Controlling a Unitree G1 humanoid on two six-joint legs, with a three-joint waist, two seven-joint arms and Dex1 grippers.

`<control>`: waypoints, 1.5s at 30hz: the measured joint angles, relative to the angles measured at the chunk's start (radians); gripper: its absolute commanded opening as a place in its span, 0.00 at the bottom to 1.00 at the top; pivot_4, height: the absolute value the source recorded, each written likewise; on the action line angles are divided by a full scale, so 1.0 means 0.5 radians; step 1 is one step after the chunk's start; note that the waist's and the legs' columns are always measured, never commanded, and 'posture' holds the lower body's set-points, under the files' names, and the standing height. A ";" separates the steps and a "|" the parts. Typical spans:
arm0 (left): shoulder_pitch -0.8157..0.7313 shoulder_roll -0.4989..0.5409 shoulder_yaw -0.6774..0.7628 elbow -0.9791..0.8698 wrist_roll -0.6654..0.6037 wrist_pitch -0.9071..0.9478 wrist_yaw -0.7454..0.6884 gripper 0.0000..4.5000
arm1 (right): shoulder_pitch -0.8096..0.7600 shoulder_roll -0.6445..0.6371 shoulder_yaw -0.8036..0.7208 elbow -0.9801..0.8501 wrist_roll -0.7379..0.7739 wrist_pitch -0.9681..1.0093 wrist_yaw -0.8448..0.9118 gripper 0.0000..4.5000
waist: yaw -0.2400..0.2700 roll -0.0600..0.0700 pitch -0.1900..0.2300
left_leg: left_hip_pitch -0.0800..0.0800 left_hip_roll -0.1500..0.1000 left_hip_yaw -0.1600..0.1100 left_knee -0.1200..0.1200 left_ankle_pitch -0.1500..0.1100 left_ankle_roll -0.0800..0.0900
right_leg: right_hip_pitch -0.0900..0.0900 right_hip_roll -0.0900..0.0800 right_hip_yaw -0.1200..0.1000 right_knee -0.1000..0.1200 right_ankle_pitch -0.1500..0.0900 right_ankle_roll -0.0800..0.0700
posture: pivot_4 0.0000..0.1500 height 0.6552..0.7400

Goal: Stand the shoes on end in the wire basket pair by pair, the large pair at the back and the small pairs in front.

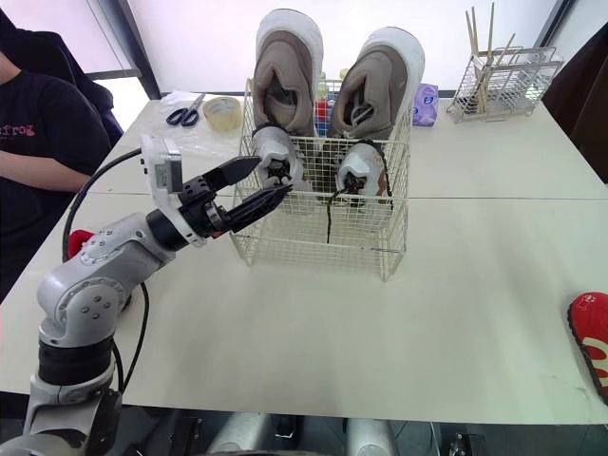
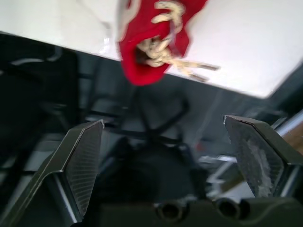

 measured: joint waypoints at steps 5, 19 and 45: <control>-0.003 -0.015 -0.005 0.003 0.004 0.000 0.003 1.00 | 0.213 -0.131 0.165 0.002 0.455 0.130 0.004 0.99 | 0.005 0.000 0.000 | -0.001 0.000 0.000 0.001 0.000 0.001 | 0.000 0.000 0.000 -0.001 0.000 0.000 | 1.00 1.00; 0.000 0.003 0.005 -0.044 -0.006 0.035 0.085 1.00 | 0.511 0.134 -0.166 -0.103 0.484 0.311 -0.031 0.99 | 0.005 -0.001 0.000 | -0.001 0.000 0.000 0.003 0.000 0.002 | 0.000 0.000 -0.001 0.000 0.003 0.006 | 1.00 1.00; -0.034 0.033 0.008 -0.088 -0.063 0.090 0.173 1.00 | -0.913 1.035 0.351 0.041 -0.944 0.349 -0.223 0.99 | 0.002 -0.003 0.001 | -0.001 -0.001 0.001 0.024 0.000 -0.006 | 0.006 0.003 -0.001 0.012 0.006 0.011 | 1.00 1.00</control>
